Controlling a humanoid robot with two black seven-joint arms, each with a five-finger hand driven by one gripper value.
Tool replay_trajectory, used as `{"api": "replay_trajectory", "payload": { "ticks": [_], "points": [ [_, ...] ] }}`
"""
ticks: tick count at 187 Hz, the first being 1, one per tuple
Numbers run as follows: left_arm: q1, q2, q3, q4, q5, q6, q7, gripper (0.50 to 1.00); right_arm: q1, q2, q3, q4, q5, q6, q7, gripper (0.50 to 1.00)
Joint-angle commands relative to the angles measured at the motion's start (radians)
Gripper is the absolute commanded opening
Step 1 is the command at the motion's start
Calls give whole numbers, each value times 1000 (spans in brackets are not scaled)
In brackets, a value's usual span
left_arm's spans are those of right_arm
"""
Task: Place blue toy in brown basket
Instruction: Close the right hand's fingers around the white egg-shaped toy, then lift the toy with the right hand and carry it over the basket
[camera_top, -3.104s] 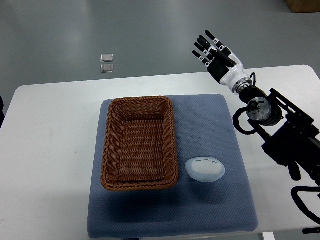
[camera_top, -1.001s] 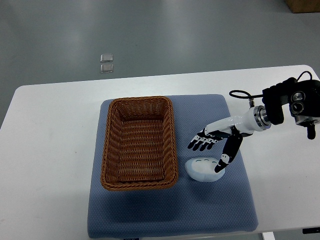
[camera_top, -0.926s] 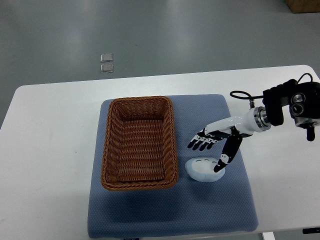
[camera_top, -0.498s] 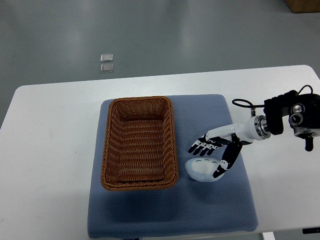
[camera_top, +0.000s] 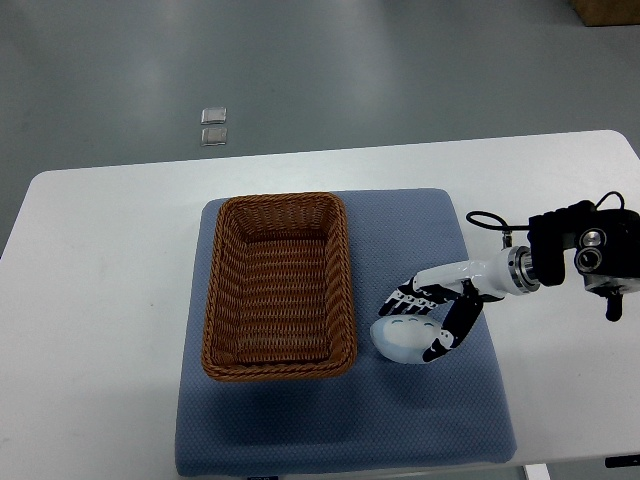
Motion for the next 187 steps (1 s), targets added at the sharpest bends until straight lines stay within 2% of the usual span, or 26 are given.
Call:
{"api": "replay_trajectory", "payload": {
  "ticks": [1,12,22,43,56,85,130,153,187],
  "points": [
    [0,0,0,0,0,0,0,1000,-22,3,1,-4,-24,-6,0,795],
    [0,0,0,0,0,0,0,1000,-36,3,4,-5,-36,-6,0,782],
    [0,0,0,0,0,0,0,1000,-45,4,11,-9,-49,-6,0,746],
    [0,0,0,0,0,0,0,1000,-50,1,16,-10,-90,-6,0,560],
    [0,0,0,0,0,0,0,1000,-43,-5,16,-10,-96,-6,0,500],
    [0,0,0,0,0,0,0,1000,-2,-43,53,-9,-95,11,0,500],
    [0,0,0,0,0,0,0,1000,150,-77,68,-9,-84,62,1,500],
    [1,0,2,0,0,0,0,1000,213,-51,67,-13,-81,48,4,500],
    [0,0,3,-2,0,0,0,1000,242,87,63,-110,-39,14,6,500]
  ]
}}
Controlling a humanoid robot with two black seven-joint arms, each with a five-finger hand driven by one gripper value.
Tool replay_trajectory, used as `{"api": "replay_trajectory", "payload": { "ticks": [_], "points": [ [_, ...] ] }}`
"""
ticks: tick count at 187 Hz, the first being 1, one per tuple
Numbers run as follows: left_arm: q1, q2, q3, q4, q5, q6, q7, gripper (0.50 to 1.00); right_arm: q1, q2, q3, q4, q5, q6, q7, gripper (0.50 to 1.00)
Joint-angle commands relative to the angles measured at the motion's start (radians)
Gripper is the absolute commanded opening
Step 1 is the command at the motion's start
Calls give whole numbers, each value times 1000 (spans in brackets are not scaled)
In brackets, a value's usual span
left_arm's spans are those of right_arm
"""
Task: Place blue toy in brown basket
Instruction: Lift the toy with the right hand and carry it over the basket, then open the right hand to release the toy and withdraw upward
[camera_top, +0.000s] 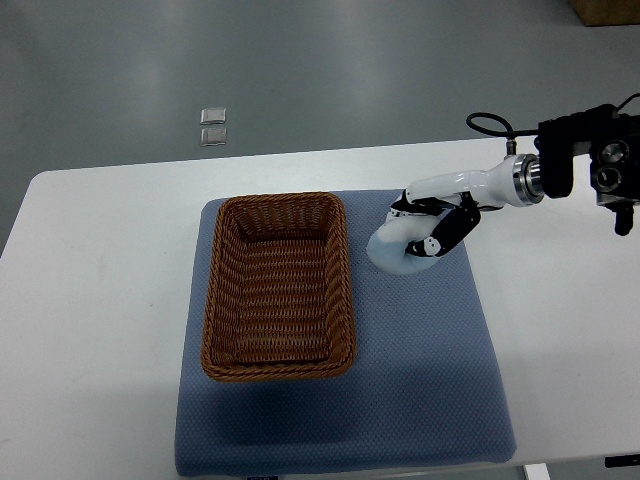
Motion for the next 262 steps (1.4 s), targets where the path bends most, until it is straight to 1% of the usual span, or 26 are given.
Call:
{"api": "replay_trajectory", "payload": {
  "ticks": [1,62,93,115,168,178,183,194,198,199,200,201,202,203,204,205,211,214,215,217,218,225,230,237,248,262],
  "points": [
    [0,0,1,0,0,0,0,1000,12,82,-3,-59,25,-24,0,500],
    [0,0,-4,1,0,0,0,1000,3,407,-3,-296,65,-84,6,500],
    [1,0,-5,1,0,0,0,1000,-17,533,-5,-392,65,-111,6,509],
    [1,0,-5,1,0,0,0,1000,-58,585,-8,-437,56,-118,6,513],
    [0,0,-1,1,0,0,0,1000,-133,648,-8,-510,44,-153,6,527],
    [0,0,-1,1,0,0,0,1000,-144,657,-13,-520,41,-153,6,552],
    [0,0,-1,1,0,0,0,1000,-150,663,-13,-526,38,-153,6,578],
    [0,0,-1,1,0,0,0,1000,-158,668,-11,-535,35,-153,6,617],
    [1,0,-1,0,0,0,0,1000,-159,668,-11,-535,35,-153,6,639],
    [0,0,-1,0,0,0,0,1000,-161,668,-11,-535,35,-153,6,652],
    [0,0,-1,0,0,0,0,1000,-161,668,-11,-535,35,-153,6,652],
    [0,0,-1,1,0,0,0,1000,-161,668,-11,-535,35,-153,6,664],
    [0,0,-1,1,0,0,0,1000,-161,668,-11,-535,35,-153,6,664],
    [0,0,-1,1,0,0,0,1000,-161,668,-11,-535,36,-153,6,676],
    [0,0,-1,1,0,0,0,1000,-161,668,-11,-535,36,-153,6,676],
    [0,0,-1,1,0,0,0,1000,-161,668,-11,-535,36,-153,6,688],
    [0,0,-1,1,0,0,0,1000,-161,668,-11,-535,36,-153,6,719],
    [0,0,-1,1,0,0,0,1000,-162,668,-11,-535,35,-153,6,727],
    [1,0,-1,1,0,0,0,1000,-162,668,-11,-535,35,-153,6,737],
    [1,0,-1,1,0,0,0,1000,-162,668,-11,-535,35,-153,6,738],
    [1,0,-1,1,0,0,0,1000,-162,668,-11,-535,35,-153,6,750],
    [1,0,-1,1,0,0,0,1000,-162,668,-11,-536,35,-153,6,768],
    [0,0,-1,1,0,0,0,1000,-162,668,-11,-536,36,-151,6,795],
    [1,0,-2,1,0,0,0,1000,-162,668,-11,-536,36,-151,6,811],
    [0,0,-2,1,0,0,0,1000,-162,668,-11,-536,36,-145,6,854],
    [0,0,-2,1,0,0,0,1000,-161,665,-9,-535,38,-141,6,862]
  ]
}}
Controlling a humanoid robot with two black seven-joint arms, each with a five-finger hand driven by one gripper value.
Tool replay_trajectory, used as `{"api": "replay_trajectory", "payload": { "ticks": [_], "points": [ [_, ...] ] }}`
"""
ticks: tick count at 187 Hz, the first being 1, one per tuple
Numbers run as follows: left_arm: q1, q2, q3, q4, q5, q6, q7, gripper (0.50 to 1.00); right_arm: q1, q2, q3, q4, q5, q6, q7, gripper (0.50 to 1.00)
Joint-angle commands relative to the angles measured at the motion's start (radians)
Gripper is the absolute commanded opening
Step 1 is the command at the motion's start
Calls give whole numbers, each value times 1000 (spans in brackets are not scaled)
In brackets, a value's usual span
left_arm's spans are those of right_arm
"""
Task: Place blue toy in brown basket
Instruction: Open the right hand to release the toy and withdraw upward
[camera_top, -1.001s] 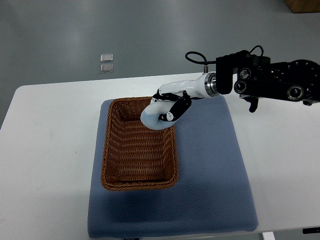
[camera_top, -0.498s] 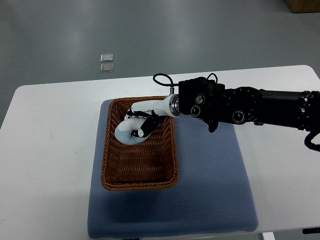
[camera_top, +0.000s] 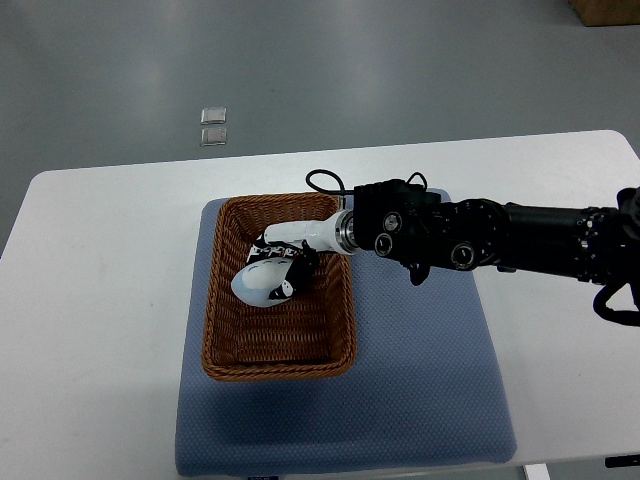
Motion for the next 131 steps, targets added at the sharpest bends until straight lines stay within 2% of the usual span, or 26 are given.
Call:
{"api": "replay_trajectory", "payload": {
  "ticks": [1,24,29,68,93,131],
  "points": [
    [1,0,-1,-1,0,0,0,1000,3,-3,2,0,2,8,0,862],
    [1,0,-1,0,0,0,0,1000,6,-11,3,1,7,9,0,872],
    [1,0,-1,0,0,0,0,1000,12,-23,11,1,13,18,0,887],
    [1,0,-2,0,0,0,0,1000,49,-74,43,12,21,74,1,889],
    [1,0,-4,0,0,0,0,1000,58,-126,151,17,45,109,1,889],
    [1,0,-4,2,0,0,0,1000,41,-222,332,15,125,107,1,889]
  ]
}}
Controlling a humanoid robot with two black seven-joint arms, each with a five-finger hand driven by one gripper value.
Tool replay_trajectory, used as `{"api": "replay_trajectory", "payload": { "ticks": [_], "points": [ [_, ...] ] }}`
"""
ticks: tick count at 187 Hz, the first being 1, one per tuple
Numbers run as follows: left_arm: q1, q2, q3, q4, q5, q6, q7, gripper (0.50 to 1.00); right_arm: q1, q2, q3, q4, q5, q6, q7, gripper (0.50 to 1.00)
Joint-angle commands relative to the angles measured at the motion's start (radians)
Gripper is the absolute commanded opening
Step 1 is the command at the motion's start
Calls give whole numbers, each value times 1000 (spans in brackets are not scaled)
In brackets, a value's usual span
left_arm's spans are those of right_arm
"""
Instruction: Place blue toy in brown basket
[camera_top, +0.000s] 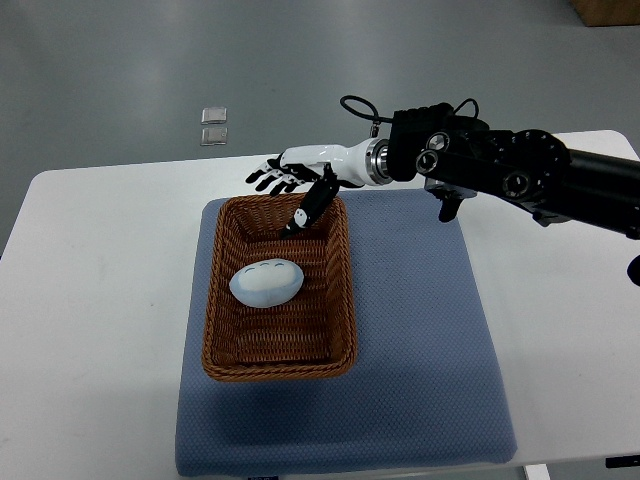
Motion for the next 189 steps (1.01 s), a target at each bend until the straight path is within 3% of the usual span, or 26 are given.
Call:
{"api": "replay_trajectory", "payload": {
  "ticks": [1,18,36,49,82,123,189],
  "points": [
    [0,0,0,0,0,0,0,1000,-16,-49,95,-1,41,0,0,889],
    [0,0,0,-1,0,0,0,1000,-83,-101,234,-8,107,-15,5,889],
    [0,0,0,-1,0,0,0,1000,-206,-129,465,-8,220,-49,52,889],
    [0,0,0,-1,0,0,0,1000,-298,-126,630,-8,315,-72,83,889],
    [0,0,2,-1,0,0,0,1000,-483,-48,876,-21,487,-74,89,891],
    [0,0,5,-1,0,0,0,1000,-609,86,1034,-66,498,-58,121,909],
    [0,0,5,-6,0,0,0,1000,-665,107,1026,-75,498,-55,160,909]
  ]
}}
